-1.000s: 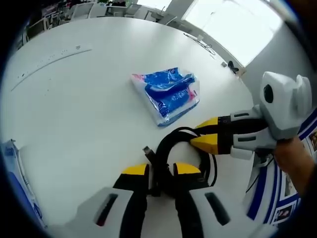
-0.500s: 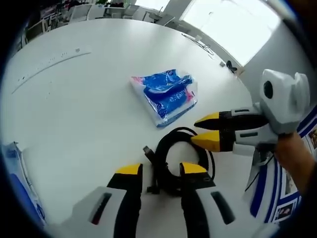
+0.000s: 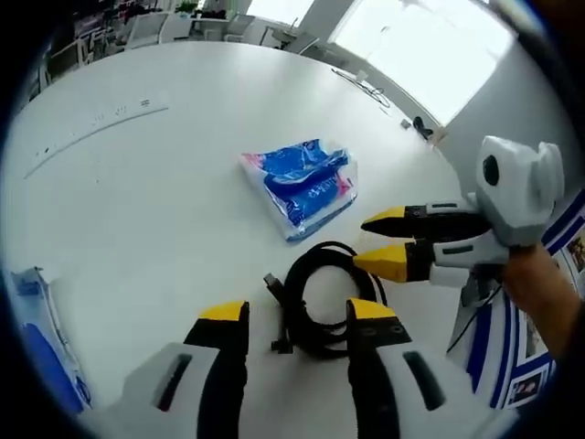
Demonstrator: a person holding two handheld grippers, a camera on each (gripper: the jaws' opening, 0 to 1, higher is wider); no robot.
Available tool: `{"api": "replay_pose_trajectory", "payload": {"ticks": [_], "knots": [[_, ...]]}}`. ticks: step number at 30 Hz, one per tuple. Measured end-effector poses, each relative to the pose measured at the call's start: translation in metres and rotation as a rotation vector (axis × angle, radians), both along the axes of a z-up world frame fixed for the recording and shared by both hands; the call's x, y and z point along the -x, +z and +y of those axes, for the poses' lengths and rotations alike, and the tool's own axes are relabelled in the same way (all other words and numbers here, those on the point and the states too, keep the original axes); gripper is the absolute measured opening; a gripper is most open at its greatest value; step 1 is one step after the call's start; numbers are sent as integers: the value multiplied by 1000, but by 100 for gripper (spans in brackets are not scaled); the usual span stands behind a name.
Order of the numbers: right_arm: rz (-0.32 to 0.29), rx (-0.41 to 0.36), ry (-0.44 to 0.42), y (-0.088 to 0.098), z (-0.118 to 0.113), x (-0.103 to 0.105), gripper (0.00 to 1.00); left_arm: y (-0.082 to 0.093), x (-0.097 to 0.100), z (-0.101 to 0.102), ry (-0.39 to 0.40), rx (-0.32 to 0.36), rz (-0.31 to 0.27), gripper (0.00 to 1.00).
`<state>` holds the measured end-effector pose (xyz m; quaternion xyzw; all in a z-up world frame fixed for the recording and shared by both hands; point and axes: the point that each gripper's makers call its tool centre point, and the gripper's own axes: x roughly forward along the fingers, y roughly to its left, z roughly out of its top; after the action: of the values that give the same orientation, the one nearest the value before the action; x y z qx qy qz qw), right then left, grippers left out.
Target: Arrange the tabletop items into an orderly group along one side of the table until the central work area is clear of visible clutter.
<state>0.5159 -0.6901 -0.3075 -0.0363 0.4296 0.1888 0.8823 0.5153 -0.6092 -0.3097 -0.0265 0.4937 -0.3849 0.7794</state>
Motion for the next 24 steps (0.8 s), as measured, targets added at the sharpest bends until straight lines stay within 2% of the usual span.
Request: {"api": "replay_pose_trajectory", "payload": {"ticks": [12,24], "knots": [[-29,-10,1,14,4,-2,33,12,2,6,-16,11,-18,54],[-60,-47,8,33,12,-1,40,32,0,15,-7,36,-47,59]]}}
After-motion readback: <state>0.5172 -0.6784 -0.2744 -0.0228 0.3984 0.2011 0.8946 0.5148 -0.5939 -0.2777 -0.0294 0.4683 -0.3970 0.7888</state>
